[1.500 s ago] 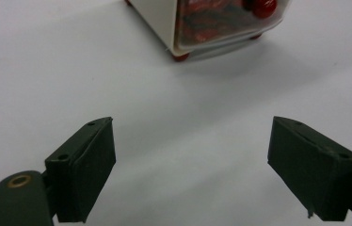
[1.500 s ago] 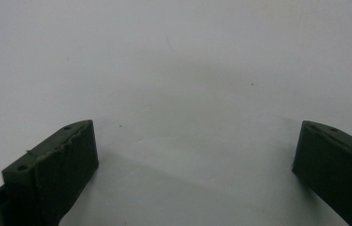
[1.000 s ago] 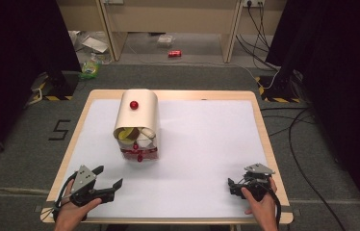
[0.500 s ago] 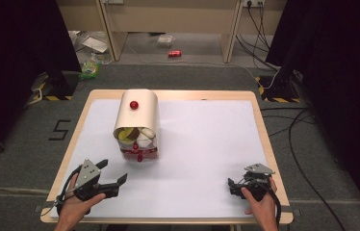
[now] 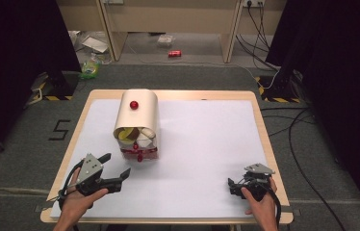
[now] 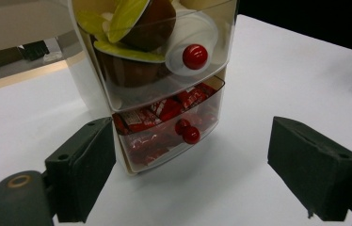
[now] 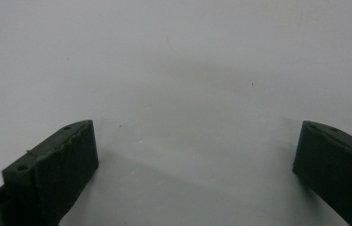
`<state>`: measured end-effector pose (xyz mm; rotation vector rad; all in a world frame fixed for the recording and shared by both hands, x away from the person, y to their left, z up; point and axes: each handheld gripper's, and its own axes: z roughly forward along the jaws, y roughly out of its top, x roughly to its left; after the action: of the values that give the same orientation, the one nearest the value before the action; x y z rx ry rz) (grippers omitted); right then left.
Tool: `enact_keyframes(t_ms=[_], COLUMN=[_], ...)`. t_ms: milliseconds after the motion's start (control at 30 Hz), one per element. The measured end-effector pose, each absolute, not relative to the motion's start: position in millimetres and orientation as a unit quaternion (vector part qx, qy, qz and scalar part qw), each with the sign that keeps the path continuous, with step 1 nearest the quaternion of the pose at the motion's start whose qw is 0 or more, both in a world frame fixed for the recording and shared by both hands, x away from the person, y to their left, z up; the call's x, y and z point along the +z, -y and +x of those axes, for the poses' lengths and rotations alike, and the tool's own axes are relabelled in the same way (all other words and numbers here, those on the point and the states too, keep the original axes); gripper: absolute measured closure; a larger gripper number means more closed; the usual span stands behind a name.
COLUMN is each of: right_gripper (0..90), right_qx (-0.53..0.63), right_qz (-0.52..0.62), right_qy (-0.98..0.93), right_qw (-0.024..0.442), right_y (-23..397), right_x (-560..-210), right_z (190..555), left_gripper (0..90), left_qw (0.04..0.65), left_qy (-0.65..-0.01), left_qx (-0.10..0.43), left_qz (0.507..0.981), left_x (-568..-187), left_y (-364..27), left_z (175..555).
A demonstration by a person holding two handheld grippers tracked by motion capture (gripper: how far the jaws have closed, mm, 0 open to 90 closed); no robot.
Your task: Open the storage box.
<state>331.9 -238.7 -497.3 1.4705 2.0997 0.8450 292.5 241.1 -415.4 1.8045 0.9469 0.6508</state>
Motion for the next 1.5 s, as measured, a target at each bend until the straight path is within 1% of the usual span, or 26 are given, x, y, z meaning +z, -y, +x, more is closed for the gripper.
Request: enact_keyframes(t_ms=[167, 633, 900, 1333, 1500], right_gripper=[0.6, 0.6, 0.6, 0.6, 0.6], right_qx=[0.306, 0.306, 0.306, 0.306, 0.305], right_qz=[0.532, 0.531, 0.531, 0.531, 0.533], right_qy=[-0.759, -0.759, -0.759, -0.759, -0.758], right_qw=[0.22, 0.219, 0.219, 0.22, 0.219], right_y=[238.7, 238.7, 238.7, 238.7, 238.4], right_x=[-497.3, -497.3, -497.3, -497.3, -497.3], right_z=[332.0, 332.0, 331.9, 331.9, 331.7], left_gripper=[15.0, 15.0, 15.0, 15.3, 14.7], left_qw=[0.489, 0.502, 0.503, 0.505, 0.505], left_qy=[-0.38, -0.363, -0.352, -0.351, -0.35], left_qx=[0.272, 0.281, 0.281, 0.279, 0.275], left_qz=[0.737, 0.733, 0.738, 0.738, 0.74], left_x=[-405.7, -393.5, -383.6, -385.0, -385.2], left_y=[-235.9, -226.2, -222.3, -217.4, -217.9], left_z=[298.4, 305.5, 306.5, 326.4, 328.6])
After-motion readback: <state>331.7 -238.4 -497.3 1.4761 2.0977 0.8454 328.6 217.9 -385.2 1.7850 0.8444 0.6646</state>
